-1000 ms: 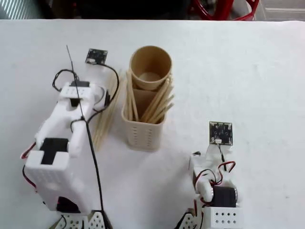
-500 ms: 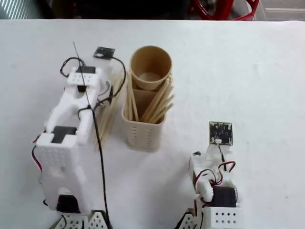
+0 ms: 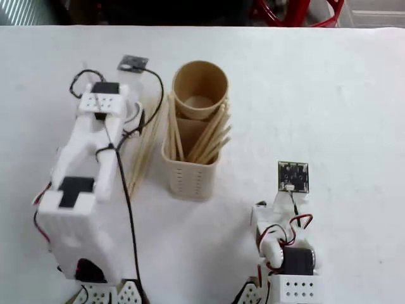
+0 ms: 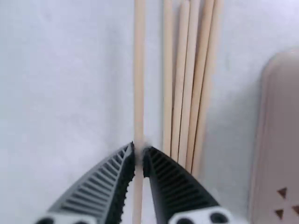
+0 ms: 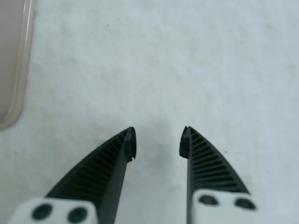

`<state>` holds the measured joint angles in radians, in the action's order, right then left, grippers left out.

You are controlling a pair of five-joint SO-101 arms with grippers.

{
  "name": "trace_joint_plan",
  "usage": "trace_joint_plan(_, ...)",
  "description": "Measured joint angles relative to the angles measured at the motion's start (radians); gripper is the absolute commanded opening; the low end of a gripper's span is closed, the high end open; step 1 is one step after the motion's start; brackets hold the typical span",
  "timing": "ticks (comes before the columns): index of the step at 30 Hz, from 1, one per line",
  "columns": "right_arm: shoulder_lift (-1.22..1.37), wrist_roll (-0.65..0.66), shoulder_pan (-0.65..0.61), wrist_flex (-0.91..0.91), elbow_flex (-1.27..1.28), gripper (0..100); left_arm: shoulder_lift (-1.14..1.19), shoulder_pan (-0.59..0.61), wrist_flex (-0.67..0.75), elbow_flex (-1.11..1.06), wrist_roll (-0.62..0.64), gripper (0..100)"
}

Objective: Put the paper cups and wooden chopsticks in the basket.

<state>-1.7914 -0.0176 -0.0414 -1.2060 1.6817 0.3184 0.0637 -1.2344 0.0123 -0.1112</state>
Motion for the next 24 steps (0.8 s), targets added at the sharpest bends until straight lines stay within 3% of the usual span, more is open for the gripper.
trace_joint_plan(8,0.000,0.000,0.000,0.000,0.000,15.9,-0.709,-0.029,0.192,-0.394,0.002,2)
trace_joint_plan(13,0.000,0.000,0.000,0.000,0.000,15.9,-1.117,-0.160,0.256,-0.411,0.000,2)
trace_joint_plan(19,0.000,0.000,0.000,0.000,0.000,15.9,-1.237,-0.370,0.436,-0.379,-0.014,2)
trace_joint_plan(24,0.000,0.000,0.000,0.000,0.000,15.9,-1.240,-0.531,0.569,-0.377,-0.118,2)
